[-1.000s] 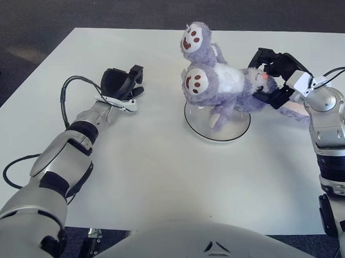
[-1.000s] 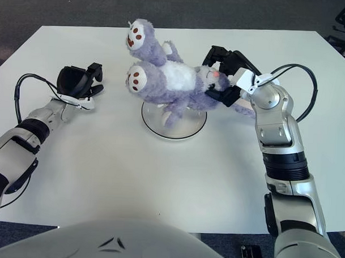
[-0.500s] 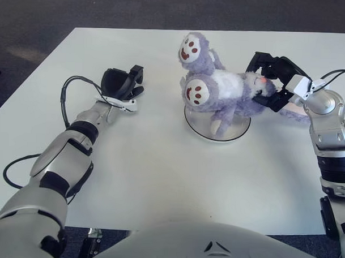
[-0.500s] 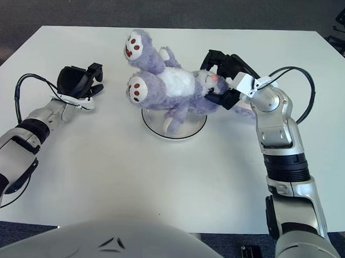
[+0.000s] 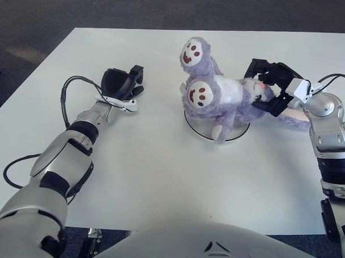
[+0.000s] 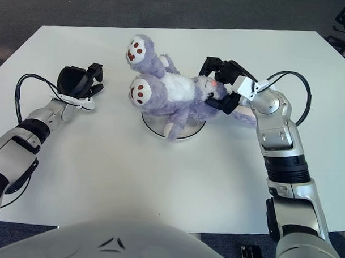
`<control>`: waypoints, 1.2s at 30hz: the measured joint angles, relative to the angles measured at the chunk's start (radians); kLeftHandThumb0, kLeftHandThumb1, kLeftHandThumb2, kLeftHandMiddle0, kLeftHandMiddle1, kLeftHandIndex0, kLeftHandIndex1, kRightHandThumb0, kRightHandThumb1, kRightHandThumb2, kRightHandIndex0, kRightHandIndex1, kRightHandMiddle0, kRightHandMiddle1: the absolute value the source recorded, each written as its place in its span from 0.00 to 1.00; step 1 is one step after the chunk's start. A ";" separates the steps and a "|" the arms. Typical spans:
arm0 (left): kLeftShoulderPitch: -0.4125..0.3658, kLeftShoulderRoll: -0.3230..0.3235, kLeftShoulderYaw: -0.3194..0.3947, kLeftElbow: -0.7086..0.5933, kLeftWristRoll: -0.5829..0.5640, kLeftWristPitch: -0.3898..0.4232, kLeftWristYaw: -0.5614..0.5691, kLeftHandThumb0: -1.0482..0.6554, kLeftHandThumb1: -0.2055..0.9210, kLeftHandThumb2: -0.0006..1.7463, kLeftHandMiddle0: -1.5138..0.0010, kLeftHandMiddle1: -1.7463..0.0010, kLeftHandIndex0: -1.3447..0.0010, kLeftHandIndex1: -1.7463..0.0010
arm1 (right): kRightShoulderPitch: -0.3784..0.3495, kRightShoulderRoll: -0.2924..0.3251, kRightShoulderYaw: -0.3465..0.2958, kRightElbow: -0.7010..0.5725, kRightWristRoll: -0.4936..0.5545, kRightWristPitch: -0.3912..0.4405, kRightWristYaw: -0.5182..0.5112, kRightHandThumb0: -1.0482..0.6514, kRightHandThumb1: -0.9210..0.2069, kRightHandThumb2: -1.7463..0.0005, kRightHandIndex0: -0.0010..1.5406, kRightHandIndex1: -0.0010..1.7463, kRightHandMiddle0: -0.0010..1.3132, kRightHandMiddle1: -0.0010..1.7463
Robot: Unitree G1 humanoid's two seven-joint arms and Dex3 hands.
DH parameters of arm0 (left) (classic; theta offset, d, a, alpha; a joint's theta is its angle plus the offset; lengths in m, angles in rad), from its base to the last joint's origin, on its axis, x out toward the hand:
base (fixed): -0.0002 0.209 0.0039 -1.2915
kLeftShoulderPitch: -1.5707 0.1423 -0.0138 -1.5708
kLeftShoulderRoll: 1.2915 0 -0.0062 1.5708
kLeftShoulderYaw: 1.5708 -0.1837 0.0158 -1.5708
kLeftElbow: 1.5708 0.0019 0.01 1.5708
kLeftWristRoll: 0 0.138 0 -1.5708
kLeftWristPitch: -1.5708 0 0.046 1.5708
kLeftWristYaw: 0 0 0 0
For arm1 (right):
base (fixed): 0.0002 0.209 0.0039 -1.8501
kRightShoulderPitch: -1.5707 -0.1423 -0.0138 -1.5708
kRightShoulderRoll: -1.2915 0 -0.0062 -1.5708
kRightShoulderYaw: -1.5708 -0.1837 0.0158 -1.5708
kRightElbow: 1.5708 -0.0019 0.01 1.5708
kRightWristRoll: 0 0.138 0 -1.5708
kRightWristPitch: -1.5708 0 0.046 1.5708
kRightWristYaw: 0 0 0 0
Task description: Put the doll into the plate.
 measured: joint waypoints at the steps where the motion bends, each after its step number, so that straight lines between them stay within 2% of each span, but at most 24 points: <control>1: 0.000 0.000 0.000 0.000 0.000 0.000 0.000 0.36 0.58 0.66 0.19 0.00 0.62 0.00 | 0.000 -0.002 0.000 0.001 0.000 -0.003 0.002 0.32 0.64 0.17 0.79 1.00 0.53 1.00; 9: 0.000 0.000 -0.001 0.000 0.000 -0.003 0.000 0.36 0.57 0.66 0.18 0.00 0.62 0.00 | 0.002 -0.008 0.000 0.006 -0.001 -0.022 0.009 0.31 0.64 0.17 0.73 1.00 0.54 1.00; 15: 0.000 0.000 -0.001 0.000 0.000 -0.002 0.000 0.35 0.57 0.67 0.18 0.00 0.61 0.00 | 0.009 -0.012 0.000 0.015 -0.002 -0.067 0.007 0.31 0.63 0.19 0.70 1.00 0.53 0.99; 27: 0.000 0.000 -0.003 0.000 0.000 -0.003 0.000 0.36 0.57 0.66 0.18 0.00 0.62 0.00 | 0.021 -0.019 -0.008 0.005 0.013 -0.057 0.011 0.33 0.53 0.30 0.51 1.00 0.51 0.94; 31: 0.000 0.000 -0.004 0.000 0.000 -0.003 0.000 0.36 0.57 0.66 0.18 0.00 0.62 0.00 | 0.023 -0.024 -0.021 0.008 0.030 -0.054 0.020 0.35 0.44 0.39 0.41 1.00 0.46 0.92; 33: 0.000 0.000 -0.004 0.000 0.000 -0.003 0.000 0.36 0.57 0.66 0.18 0.00 0.62 0.00 | 0.024 -0.027 -0.027 0.008 0.034 -0.047 0.023 0.37 0.37 0.46 0.29 1.00 0.44 0.90; 34: 0.000 0.000 -0.004 0.000 0.000 -0.003 0.000 0.36 0.58 0.66 0.18 0.00 0.62 0.00 | 0.025 -0.028 -0.030 0.007 0.036 -0.043 0.025 0.37 0.35 0.48 0.26 1.00 0.43 0.90; 35: 0.000 -0.001 -0.004 0.000 0.000 -0.003 0.000 0.36 0.58 0.66 0.18 0.00 0.62 0.00 | 0.027 -0.029 -0.032 0.006 0.038 -0.041 0.028 0.34 0.43 0.48 0.21 0.97 0.30 0.90; 36: 0.000 -0.001 -0.004 0.000 0.000 -0.002 0.000 0.36 0.58 0.66 0.18 0.00 0.62 0.00 | 0.028 -0.031 -0.034 0.004 0.039 -0.038 0.031 0.31 0.48 0.46 0.18 0.95 0.22 0.91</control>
